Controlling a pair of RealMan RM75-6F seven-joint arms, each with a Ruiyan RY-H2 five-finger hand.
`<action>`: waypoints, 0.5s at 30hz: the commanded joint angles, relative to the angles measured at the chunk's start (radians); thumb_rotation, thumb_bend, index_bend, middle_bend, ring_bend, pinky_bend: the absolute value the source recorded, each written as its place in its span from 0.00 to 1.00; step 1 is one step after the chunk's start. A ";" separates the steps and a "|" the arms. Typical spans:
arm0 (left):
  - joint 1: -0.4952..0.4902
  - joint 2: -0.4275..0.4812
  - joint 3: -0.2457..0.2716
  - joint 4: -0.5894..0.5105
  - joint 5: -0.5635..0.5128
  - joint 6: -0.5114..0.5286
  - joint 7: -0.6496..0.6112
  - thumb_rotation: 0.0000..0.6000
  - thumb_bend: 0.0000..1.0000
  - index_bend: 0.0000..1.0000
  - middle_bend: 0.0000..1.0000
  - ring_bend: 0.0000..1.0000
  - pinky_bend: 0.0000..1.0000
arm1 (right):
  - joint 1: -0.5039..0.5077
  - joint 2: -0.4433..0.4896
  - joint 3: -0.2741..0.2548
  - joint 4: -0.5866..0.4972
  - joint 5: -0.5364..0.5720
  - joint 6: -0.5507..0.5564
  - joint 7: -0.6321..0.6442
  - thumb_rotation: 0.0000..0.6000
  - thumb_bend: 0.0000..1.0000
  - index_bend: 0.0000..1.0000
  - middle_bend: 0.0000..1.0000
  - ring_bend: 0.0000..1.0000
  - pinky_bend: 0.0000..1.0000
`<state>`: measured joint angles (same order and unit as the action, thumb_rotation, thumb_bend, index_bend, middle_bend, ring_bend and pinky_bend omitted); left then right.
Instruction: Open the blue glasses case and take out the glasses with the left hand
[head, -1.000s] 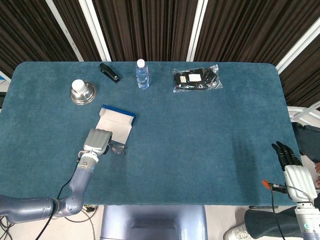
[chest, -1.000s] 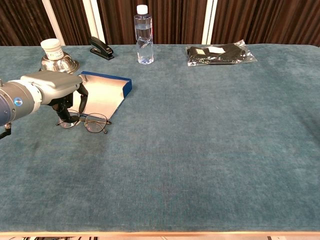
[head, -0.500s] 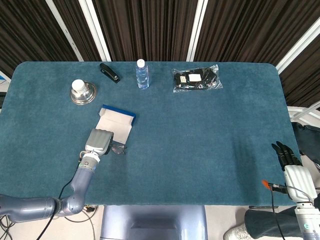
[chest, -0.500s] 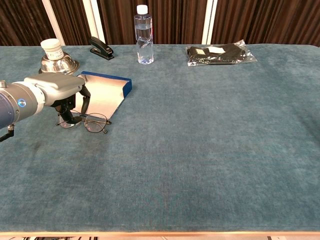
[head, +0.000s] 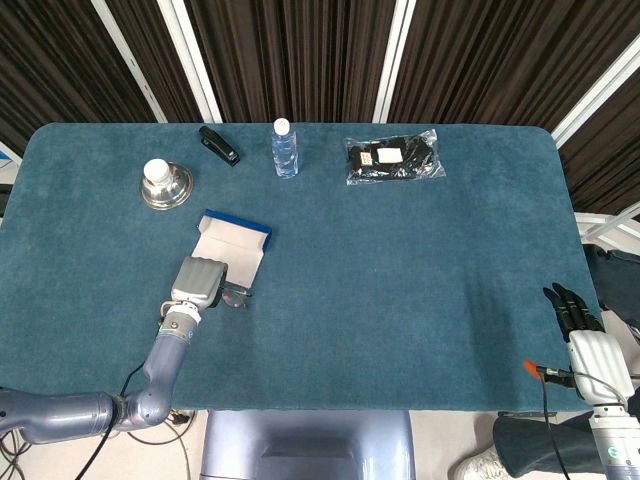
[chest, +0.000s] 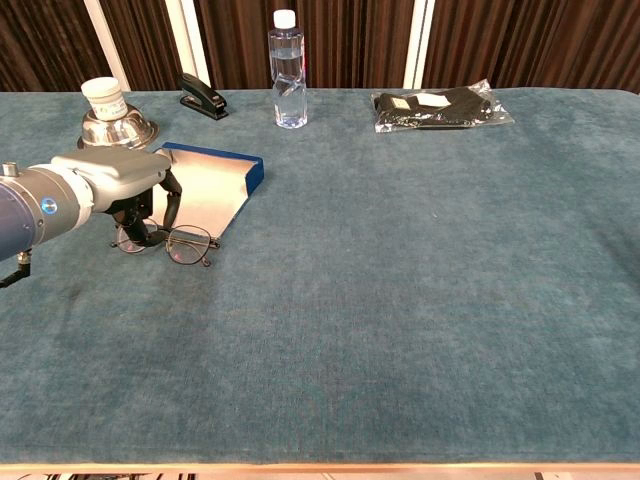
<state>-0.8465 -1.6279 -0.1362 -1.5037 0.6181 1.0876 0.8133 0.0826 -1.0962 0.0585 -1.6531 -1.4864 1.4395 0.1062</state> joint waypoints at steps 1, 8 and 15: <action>-0.001 -0.001 0.000 0.000 0.002 0.000 -0.001 1.00 0.36 0.55 1.00 1.00 1.00 | 0.000 0.000 0.000 0.000 0.000 0.000 0.000 1.00 0.05 0.00 0.00 0.00 0.23; -0.001 -0.003 0.003 0.001 0.001 0.000 0.002 1.00 0.40 0.58 1.00 1.00 1.00 | 0.000 0.000 0.000 -0.001 0.000 0.000 0.001 1.00 0.05 0.00 0.00 0.00 0.23; 0.001 -0.003 0.005 0.005 0.000 0.002 0.001 1.00 0.41 0.60 1.00 1.00 1.00 | 0.000 0.000 0.001 -0.001 0.000 0.001 0.000 1.00 0.05 0.00 0.00 0.00 0.23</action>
<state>-0.8453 -1.6305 -0.1316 -1.4985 0.6181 1.0890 0.8144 0.0825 -1.0958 0.0593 -1.6543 -1.4860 1.4405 0.1067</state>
